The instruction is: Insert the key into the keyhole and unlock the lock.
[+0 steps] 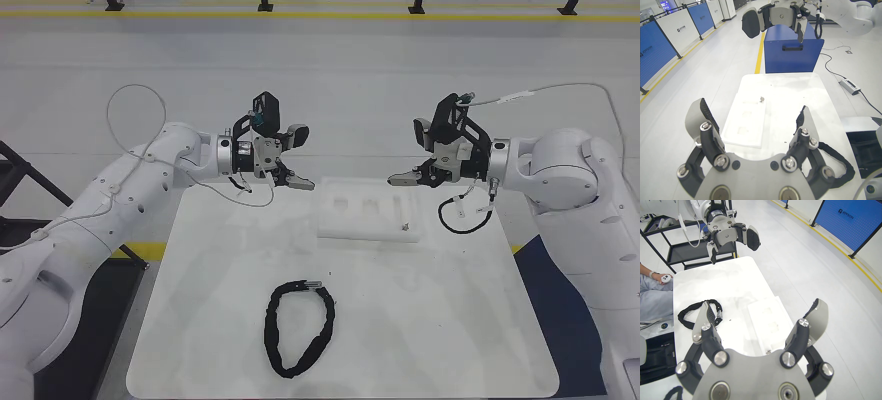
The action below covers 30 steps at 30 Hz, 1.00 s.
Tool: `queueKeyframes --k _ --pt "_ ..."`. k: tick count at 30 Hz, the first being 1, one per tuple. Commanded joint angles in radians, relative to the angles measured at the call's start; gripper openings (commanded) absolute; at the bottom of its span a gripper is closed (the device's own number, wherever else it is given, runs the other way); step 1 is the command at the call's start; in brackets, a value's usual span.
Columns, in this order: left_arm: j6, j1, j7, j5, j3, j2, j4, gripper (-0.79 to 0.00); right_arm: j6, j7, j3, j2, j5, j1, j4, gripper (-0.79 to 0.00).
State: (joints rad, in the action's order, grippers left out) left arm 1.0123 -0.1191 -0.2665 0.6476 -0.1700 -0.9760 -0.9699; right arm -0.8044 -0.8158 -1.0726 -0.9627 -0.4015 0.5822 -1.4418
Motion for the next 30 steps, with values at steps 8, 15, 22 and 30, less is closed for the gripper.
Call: queueKeyframes --k 8,15,22,30 --pt "0.000 0.000 0.000 0.000 0.000 0.000 0.000 0.000 0.000 0.000 0.000 0.000 0.000 0.000 0.000 -0.001" --pt "0.000 0.000 0.000 0.000 0.000 0.000 0.000 0.000 0.099 0.041 0.039 -0.008 -0.044 0.041 0.068 0.000" --pt "0.000 0.000 0.000 0.000 0.000 0.000 0.000 0.000 0.209 0.017 0.097 -0.022 -0.049 0.065 0.185 0.000" --pt "0.000 0.000 0.000 0.000 0.000 0.000 0.000 0.000 0.393 -0.020 0.169 -0.057 0.002 0.047 0.318 0.000"
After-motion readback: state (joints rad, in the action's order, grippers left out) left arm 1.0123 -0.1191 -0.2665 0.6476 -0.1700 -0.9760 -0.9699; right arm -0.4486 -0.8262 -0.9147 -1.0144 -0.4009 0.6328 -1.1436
